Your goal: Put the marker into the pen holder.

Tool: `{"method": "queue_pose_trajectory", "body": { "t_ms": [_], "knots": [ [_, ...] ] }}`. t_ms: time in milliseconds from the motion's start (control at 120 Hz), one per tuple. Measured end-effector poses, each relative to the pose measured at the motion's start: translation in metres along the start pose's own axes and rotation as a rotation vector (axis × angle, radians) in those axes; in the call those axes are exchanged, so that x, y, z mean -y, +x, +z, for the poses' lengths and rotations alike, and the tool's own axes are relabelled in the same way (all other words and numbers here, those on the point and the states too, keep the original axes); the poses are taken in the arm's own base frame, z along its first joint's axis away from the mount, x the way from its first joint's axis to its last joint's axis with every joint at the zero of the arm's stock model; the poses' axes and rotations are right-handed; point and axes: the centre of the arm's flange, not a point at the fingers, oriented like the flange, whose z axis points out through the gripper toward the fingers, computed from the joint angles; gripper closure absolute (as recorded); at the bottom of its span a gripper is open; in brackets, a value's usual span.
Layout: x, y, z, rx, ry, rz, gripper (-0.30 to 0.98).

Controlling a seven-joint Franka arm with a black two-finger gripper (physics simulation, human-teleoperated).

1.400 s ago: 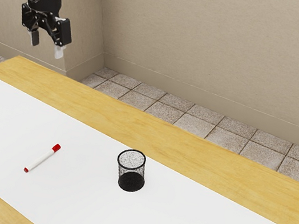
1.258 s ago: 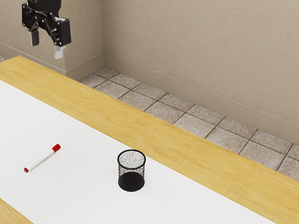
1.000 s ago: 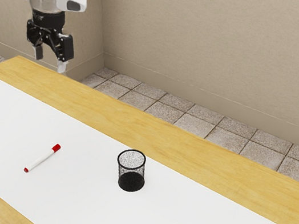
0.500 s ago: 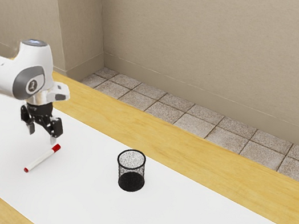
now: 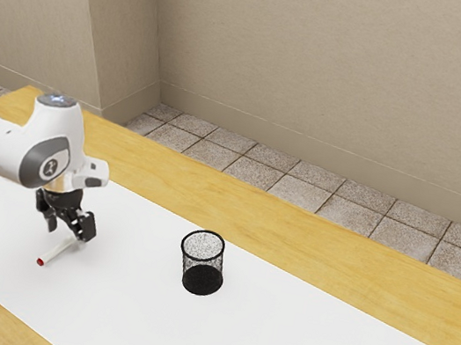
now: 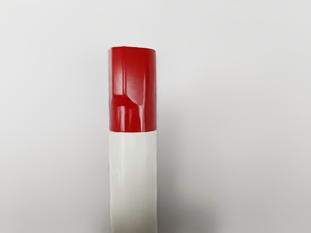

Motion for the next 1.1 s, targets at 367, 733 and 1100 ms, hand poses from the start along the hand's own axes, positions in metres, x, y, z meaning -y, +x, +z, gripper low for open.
{"method": "queue_pose_trajectory", "body": {
  "t_ms": [367,733,1100],
  "knots": [
    [0.017,0.032,0.007,-0.048,0.017,0.012,0.01],
    [0.011,0.02,0.003,-0.018,0.004,0.003,0.05],
    [0.007,0.019,0.005,-0.001,0.0,-0.023,0.44]
  ]
}}
